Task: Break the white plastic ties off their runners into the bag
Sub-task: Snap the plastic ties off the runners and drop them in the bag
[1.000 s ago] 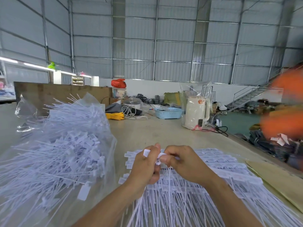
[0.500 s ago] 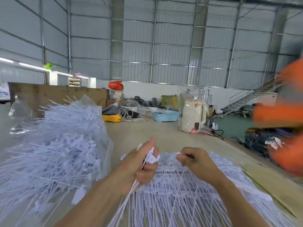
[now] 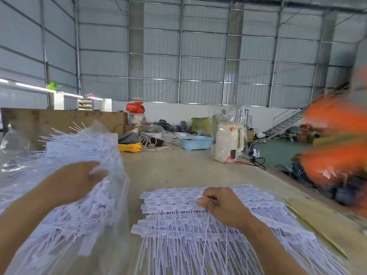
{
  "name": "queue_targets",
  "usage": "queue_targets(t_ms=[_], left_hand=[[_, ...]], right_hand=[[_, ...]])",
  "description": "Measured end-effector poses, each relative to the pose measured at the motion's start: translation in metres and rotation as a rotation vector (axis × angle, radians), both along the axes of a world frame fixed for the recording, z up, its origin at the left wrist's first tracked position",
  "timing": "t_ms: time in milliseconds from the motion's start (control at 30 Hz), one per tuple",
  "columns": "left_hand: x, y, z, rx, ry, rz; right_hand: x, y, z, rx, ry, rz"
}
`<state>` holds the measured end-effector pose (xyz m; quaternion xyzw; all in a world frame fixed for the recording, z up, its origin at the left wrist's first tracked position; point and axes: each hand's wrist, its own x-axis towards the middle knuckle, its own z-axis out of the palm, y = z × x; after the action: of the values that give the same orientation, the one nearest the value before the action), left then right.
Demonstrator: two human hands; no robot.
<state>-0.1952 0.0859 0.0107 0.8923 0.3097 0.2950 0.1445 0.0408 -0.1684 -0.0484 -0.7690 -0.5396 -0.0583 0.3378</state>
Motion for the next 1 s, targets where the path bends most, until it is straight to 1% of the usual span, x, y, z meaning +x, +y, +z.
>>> queue_targets(t_ms=[33, 67, 100, 133, 167, 200, 267, 367, 400, 467, 533, 567, 600, 633, 667, 700, 733, 767, 800, 833, 867, 900, 933, 1000], left_hand=[[-0.001, 0.016, -0.016, 0.079, 0.201, 0.106], [-0.002, 0.029, -0.03, 0.156, 0.342, 0.193], [-0.003, 0.038, -0.042, 0.221, 0.415, 0.282], [-0.003, 0.046, -0.049, 0.274, 0.4, 0.35], [-0.002, 0.053, -0.055, 0.345, 0.317, 0.372], [0.0, 0.058, -0.058, 0.43, 0.251, 0.36], [0.001, 0.055, -0.066, 0.631, 0.186, 0.295], [0.004, 0.043, -0.088, 0.757, 0.231, 0.281], [0.005, 0.041, -0.091, 0.744, 0.26, 0.283], [0.005, 0.036, -0.082, 0.623, 0.397, 0.272], [0.0, 0.029, -0.057, 0.448, 0.504, 0.324], [-0.001, 0.027, -0.047, 0.31, 0.563, 0.334], [-0.003, 0.021, -0.036, 0.217, 0.647, 0.344], [-0.003, 0.011, -0.026, 0.209, 0.697, 0.354], [-0.002, -0.001, -0.015, 0.253, 0.705, 0.356], [0.0, -0.014, -0.006, 0.329, 0.681, 0.365], [0.006, -0.026, 0.002, 0.417, 0.598, 0.378], [0.013, -0.039, 0.006, 0.499, 0.45, 0.36], [0.022, -0.051, 0.005, 0.538, 0.219, 0.271], [0.033, -0.065, 0.003, 0.49, -0.016, 0.127], [0.045, -0.081, -0.001, 0.378, -0.208, -0.036], [0.058, -0.098, -0.007, 0.241, -0.295, -0.163], [0.073, -0.113, -0.015, 0.1, -0.299, -0.237], [0.102, -0.134, -0.034, -0.21, -0.203, -0.296]], right_hand=[[0.0, 0.0, 0.001, 0.005, 0.005, -0.002], [0.0, -0.001, 0.001, 0.009, 0.007, -0.006], [0.0, -0.001, 0.002, 0.01, 0.007, -0.008], [0.0, 0.0, 0.002, 0.012, 0.009, -0.007], [0.0, 0.0, 0.002, 0.015, 0.013, -0.004], [0.0, 0.0, 0.002, 0.019, 0.016, -0.003], [0.001, 0.0, 0.002, 0.026, 0.016, -0.001], [0.002, 0.0, 0.002, 0.033, 0.014, -0.001], [0.002, 0.0, 0.002, 0.032, 0.017, 0.002], [0.002, 0.0, 0.003, 0.029, 0.023, 0.009], [0.001, 0.001, 0.003, 0.029, 0.033, 0.015], [0.0, 0.001, 0.003, 0.031, 0.036, 0.02], [0.0, 0.001, 0.003, 0.035, 0.039, 0.022], [0.0, 0.001, 0.003, 0.042, 0.048, 0.018], [0.0, 0.0, 0.004, 0.049, 0.067, 0.008], [-0.001, -0.001, 0.004, 0.058, 0.098, 0.0], [-0.002, -0.002, 0.005, 0.068, 0.133, -0.003], [-0.003, -0.002, 0.006, 0.082, 0.16, 0.0], [-0.003, -0.002, 0.006, 0.104, 0.171, 0.008], [-0.004, -0.001, 0.007, 0.135, 0.167, 0.02], [-0.005, 0.0, 0.008, 0.164, 0.159, 0.037], [-0.006, 0.001, 0.009, 0.189, 0.162, 0.063], [-0.005, 0.001, 0.009, 0.21, 0.184, 0.097], [-0.004, 0.0, 0.008, 0.235, 0.263, 0.173]])
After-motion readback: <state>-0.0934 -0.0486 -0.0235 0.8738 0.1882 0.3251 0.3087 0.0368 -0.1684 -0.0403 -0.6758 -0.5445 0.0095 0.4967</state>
